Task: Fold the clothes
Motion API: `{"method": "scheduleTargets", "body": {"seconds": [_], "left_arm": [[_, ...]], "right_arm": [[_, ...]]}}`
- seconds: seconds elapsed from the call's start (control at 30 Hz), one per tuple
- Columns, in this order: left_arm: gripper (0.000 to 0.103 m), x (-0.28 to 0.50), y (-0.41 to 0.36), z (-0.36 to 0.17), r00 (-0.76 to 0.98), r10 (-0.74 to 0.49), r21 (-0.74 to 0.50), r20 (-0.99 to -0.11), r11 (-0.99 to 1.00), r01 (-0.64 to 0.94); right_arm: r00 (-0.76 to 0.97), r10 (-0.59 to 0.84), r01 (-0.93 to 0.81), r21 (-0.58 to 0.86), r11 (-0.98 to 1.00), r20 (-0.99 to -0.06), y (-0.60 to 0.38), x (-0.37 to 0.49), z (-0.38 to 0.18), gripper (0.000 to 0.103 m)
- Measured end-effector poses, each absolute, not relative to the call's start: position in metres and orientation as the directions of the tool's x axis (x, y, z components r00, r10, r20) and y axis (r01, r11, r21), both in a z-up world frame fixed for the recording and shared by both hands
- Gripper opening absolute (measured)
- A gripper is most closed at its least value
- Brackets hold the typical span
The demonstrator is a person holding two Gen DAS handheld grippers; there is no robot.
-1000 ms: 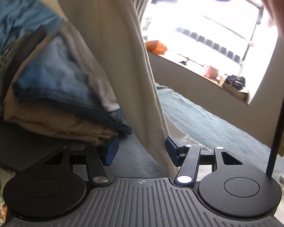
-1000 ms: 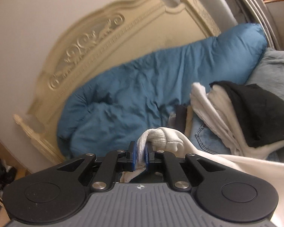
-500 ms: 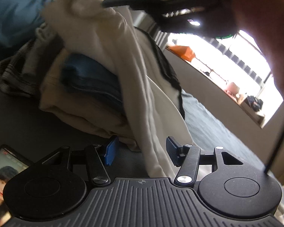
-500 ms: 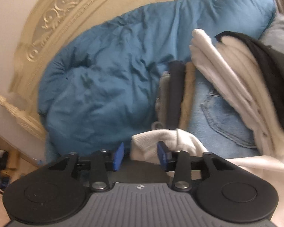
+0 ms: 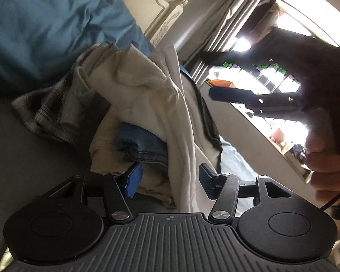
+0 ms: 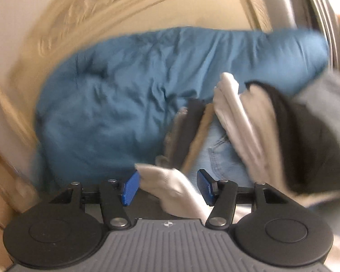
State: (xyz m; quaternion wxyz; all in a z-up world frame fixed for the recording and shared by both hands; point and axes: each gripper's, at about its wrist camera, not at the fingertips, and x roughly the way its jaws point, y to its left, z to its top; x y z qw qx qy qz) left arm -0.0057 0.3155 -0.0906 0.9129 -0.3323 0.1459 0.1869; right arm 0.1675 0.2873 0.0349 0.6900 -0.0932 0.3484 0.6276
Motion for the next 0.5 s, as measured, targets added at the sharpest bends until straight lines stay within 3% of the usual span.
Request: {"method": "scheduleTargets", "body": {"seconds": [0.23,0.33,0.4,0.47,0.5], "left_arm": [[0.055,0.007,0.303,-0.097,0.885,0.194,-0.541,-0.424,0.729,-0.420],[0.055,0.012,0.298,-0.100,0.885,0.182,-0.540,-0.429,0.734,-0.412],[0.055,0.015,0.297,-0.103,0.883,0.177,-0.545,-0.434,0.729,-0.414],[0.055,0.015,0.299,-0.104,0.882,0.179,-0.549,-0.435,0.724,-0.417],[0.055,0.015,0.300,-0.105,0.883,0.180,-0.552,-0.434,0.721,-0.418]], "right_arm": [[0.184,0.753,-0.977,-0.198,0.073,-0.632,0.331,0.102,0.016,0.056],[0.217,0.765,-0.962,-0.268,0.060,-0.607,0.344,0.091,0.009,0.053],[0.214,0.762,-0.958,-0.285,0.041,-0.612,0.349,0.088,0.004,0.044],[0.198,0.754,-0.968,-0.248,0.048,-0.626,0.351,0.092,0.004,0.014],[0.189,0.755,-0.975,-0.209,0.071,-0.628,0.350,0.097,0.006,0.011]]}}
